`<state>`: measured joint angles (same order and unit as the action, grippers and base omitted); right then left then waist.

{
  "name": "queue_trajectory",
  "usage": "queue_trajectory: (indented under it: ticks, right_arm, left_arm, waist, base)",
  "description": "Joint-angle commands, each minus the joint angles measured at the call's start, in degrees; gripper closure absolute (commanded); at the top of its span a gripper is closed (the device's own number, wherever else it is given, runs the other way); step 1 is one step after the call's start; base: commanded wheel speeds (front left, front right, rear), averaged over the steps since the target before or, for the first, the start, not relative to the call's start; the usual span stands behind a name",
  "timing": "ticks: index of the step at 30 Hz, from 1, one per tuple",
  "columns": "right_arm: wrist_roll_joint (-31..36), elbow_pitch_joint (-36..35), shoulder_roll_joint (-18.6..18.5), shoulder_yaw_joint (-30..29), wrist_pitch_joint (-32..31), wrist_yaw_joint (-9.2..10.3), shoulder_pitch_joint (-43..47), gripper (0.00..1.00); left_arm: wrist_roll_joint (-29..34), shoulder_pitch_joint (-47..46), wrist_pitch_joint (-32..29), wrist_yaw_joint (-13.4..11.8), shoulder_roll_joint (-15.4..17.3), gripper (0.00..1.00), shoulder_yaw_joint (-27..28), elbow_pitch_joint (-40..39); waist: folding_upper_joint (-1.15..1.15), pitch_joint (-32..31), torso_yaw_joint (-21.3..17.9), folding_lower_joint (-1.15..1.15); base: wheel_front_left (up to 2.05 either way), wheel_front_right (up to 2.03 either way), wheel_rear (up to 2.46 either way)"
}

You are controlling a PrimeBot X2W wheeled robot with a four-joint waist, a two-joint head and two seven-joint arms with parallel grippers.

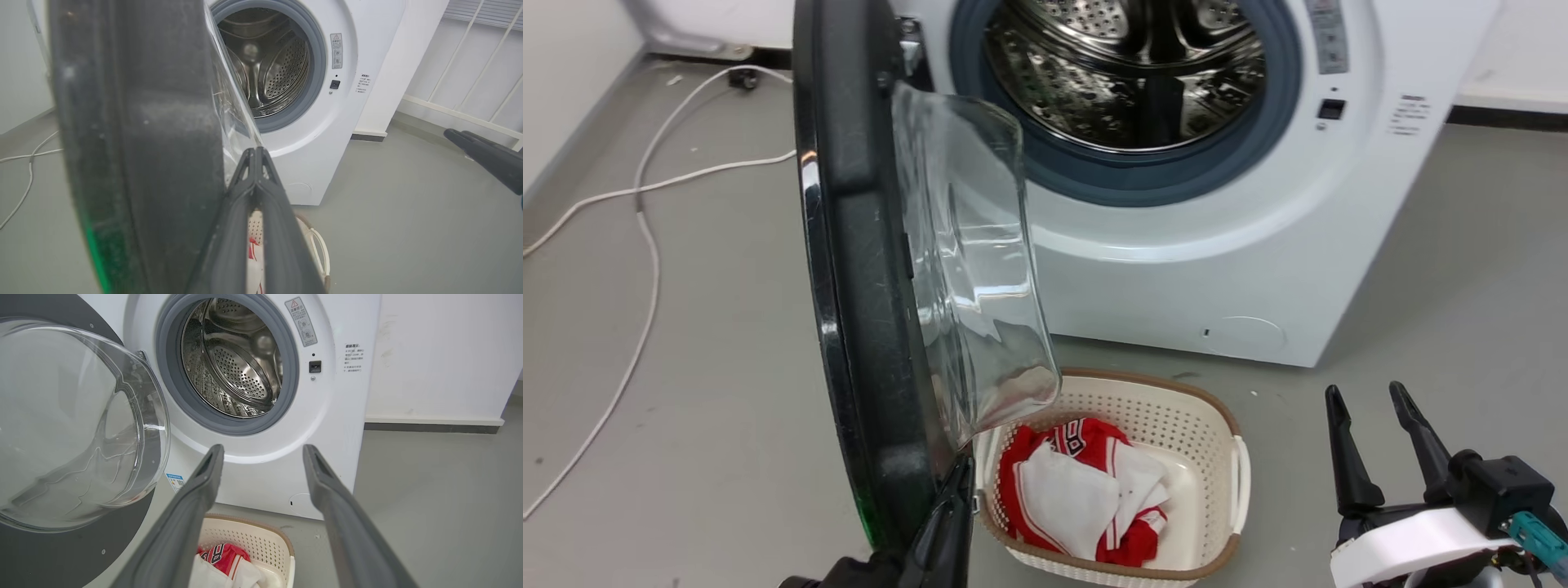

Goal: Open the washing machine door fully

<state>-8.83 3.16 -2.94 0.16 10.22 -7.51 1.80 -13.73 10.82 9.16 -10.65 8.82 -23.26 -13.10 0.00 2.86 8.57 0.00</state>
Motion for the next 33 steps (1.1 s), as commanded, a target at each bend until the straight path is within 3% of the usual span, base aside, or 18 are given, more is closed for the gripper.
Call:
queue_trajectory:
  ticks: [1,8,15,27,33]
  right_arm:
    - [-0.11,-0.43,0.13,-0.2,0.02,0.04,0.55,0.0]
    - [0.05,-0.7,0.13,-0.23,-0.56,0.04,0.49,0.0]
    - [0.16,-1.06,0.12,-0.39,-1.0,0.03,-0.42,0.0]
    - [1.39,-2.68,0.12,-1.19,-2.43,0.04,-2.26,0.0]
    - [2.13,-3.65,0.11,-1.33,-2.91,0.04,-3.7,0.0]
  left_arm:
    - [-0.11,0.81,-0.09,-0.63,0.73,1.0,1.06,-0.2]
    - [-0.59,2.39,0.54,-2.68,2.02,1.0,4.08,-0.78]
    - [-2.46,0.96,1.45,-3.82,4.18,1.0,9.48,1.18]
    - [-8.18,-9.31,4.63,-2.69,10.2,1.0,22.74,12.85]
    - [-11.62,-14.93,5.55,-0.16,13.44,1.0,28.28,20.63]
  waist:
    - [0.0,0.2,2.3,0.0]
    - [0.0,0.58,6.82,0.0]
    - [0.0,1.66,8.77,0.0]
    - [0.0,5.03,8.86,0.0]
    - [0.0,7.79,8.54,0.0]
  base:
    - [0.0,0.0,0.0]
    - [0.0,0.0,0.0]
    - [0.0,0.0,0.0]
    - [0.0,0.0,0.0]
    - [0.0,0.0,0.0]
